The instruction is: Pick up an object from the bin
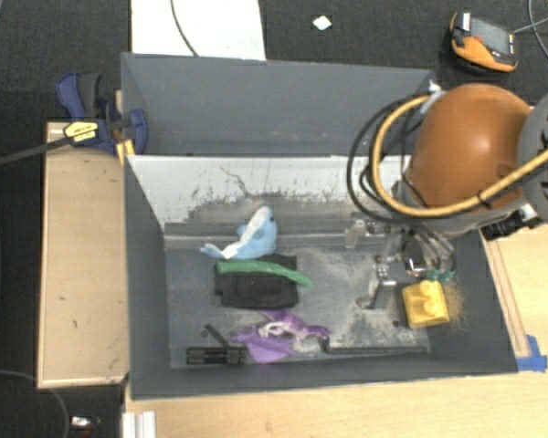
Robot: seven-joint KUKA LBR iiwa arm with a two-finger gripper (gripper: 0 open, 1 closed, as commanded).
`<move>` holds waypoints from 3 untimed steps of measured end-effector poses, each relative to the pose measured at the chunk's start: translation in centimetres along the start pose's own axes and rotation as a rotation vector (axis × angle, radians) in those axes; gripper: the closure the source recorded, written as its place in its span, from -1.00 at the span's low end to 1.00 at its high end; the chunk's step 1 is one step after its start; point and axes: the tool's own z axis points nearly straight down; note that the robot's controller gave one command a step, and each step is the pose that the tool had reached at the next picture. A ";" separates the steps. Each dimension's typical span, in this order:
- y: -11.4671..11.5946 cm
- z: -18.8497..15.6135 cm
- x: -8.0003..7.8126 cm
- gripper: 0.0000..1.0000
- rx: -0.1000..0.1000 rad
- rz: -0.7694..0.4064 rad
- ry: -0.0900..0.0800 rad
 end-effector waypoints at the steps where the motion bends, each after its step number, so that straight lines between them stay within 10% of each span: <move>1: 0.0 -0.4 -0.2 -1.00 0.000 0.001 -0.008; 2: 8.4 14.6 -2.4 -1.00 -0.002 0.051 -0.015; 3: 15.8 7.2 -2.9 -1.00 0.000 -0.169 -0.029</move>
Offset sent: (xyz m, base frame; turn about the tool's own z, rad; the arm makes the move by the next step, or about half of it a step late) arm 0.0212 0.0926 -0.1649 0.0538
